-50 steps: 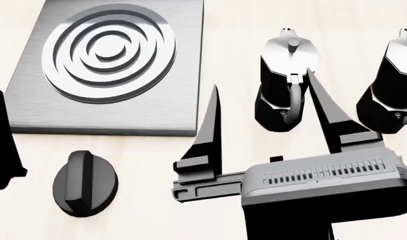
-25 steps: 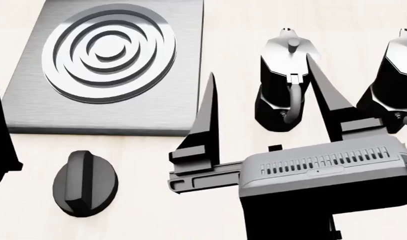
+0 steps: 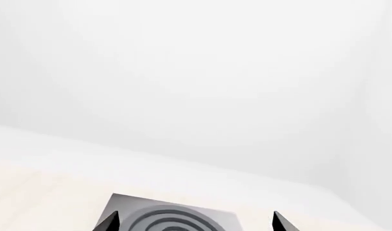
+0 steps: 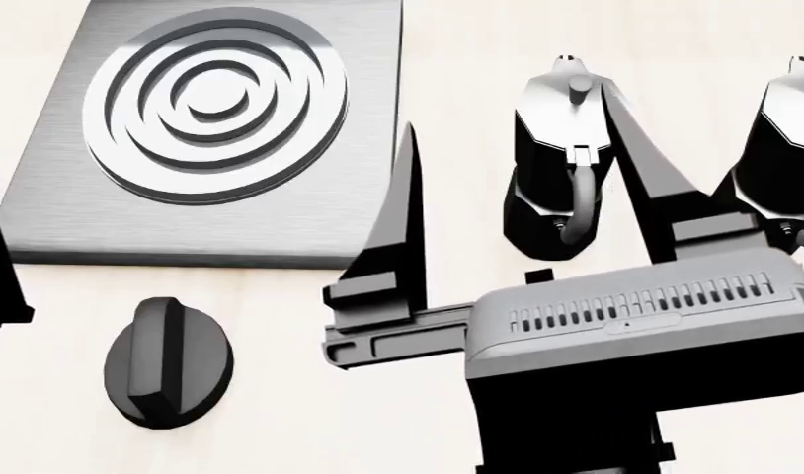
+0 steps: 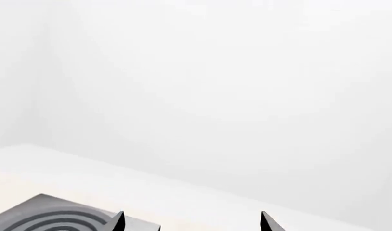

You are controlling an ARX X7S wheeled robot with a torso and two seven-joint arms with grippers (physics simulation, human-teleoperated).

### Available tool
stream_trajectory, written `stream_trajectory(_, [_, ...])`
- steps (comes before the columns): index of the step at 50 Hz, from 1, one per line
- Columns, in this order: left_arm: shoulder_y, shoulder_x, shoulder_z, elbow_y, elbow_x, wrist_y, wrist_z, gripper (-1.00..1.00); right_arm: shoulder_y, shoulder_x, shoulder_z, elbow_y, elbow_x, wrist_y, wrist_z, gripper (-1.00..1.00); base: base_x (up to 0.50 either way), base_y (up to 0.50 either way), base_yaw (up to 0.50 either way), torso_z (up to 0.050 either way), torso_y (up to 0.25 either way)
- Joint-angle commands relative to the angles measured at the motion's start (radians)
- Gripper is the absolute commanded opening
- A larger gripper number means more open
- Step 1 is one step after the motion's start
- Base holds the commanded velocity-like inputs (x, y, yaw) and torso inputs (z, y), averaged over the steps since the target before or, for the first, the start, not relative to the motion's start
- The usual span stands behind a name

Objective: Turn off the stove.

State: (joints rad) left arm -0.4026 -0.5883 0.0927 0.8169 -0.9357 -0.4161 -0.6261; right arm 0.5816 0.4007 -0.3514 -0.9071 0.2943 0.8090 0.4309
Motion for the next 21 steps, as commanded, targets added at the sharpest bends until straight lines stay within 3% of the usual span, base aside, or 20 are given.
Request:
stream_trajectory(1, [-0.027, -0.006, -0.004, 0.012, -0.021, -0.007, -0.015, 1.00, 0.024, -0.001, 0.001, -0.017, 0.011, 0.025, 0.004, 1.00, 0.00, 0.00, 0.00, 0.000, 0.000])
stream_trajectory(21, [-0.058, -0.023, -0.025, 0.038, -0.067, -0.011, -0.041, 1.00, 0.085, 0.001, 0.001, -0.055, 0.038, 0.097, 0.010, 1.00, 0.00, 0.00, 0.00, 0.000, 0.000])
